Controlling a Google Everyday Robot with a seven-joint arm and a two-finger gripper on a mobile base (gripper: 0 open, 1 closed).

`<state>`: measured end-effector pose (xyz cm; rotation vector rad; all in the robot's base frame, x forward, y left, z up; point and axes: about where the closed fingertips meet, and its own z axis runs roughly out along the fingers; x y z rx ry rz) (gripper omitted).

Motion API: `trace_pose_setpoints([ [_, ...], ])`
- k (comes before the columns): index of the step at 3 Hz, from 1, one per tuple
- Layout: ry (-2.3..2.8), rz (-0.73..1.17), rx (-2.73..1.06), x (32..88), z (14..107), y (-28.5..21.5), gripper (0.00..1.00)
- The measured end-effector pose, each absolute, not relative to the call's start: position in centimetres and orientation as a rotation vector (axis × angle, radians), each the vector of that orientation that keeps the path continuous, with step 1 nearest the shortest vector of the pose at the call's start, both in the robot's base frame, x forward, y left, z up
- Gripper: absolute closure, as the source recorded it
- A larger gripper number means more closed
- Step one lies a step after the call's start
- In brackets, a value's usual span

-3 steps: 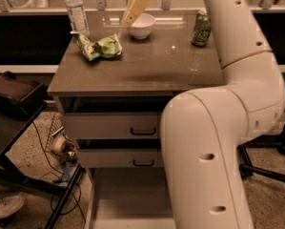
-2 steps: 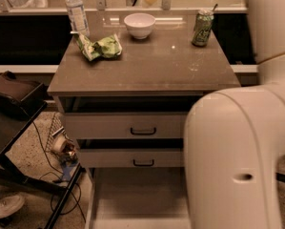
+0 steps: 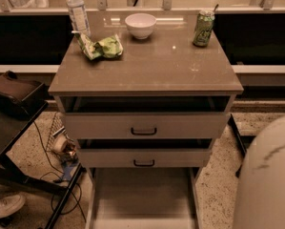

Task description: Move green jalapeno chip bag near blue plastic bottle

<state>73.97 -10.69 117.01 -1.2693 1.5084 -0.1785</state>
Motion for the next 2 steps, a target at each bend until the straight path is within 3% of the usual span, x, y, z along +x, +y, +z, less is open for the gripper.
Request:
trace_pose_setpoints([
  [2,1.619,-0.180,-1.160,75.9,114.6,-13.5,0.00],
])
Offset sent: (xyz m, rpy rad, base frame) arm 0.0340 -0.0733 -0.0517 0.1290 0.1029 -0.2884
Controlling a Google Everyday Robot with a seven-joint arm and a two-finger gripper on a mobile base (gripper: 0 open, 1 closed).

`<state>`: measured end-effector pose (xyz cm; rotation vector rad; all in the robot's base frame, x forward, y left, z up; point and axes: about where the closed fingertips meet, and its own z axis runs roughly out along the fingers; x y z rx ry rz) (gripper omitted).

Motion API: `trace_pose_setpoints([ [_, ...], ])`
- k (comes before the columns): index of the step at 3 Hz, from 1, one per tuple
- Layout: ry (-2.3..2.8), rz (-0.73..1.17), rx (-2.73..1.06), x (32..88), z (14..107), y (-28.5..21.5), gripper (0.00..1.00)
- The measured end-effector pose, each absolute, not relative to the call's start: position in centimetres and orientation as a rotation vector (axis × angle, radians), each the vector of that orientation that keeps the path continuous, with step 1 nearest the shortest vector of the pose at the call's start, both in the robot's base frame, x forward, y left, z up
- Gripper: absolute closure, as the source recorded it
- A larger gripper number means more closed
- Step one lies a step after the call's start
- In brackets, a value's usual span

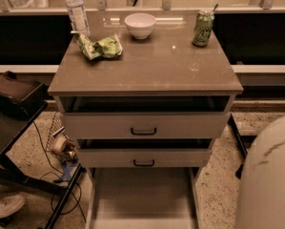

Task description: Move green jalapeno chip bag near blue plastic bottle

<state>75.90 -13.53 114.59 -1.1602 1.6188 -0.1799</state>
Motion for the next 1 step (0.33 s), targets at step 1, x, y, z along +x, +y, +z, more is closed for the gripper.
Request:
trace_pose_setpoints([
  [1,1.719,-0.170,-0.968,76.81,111.99,-18.25,0.00],
])
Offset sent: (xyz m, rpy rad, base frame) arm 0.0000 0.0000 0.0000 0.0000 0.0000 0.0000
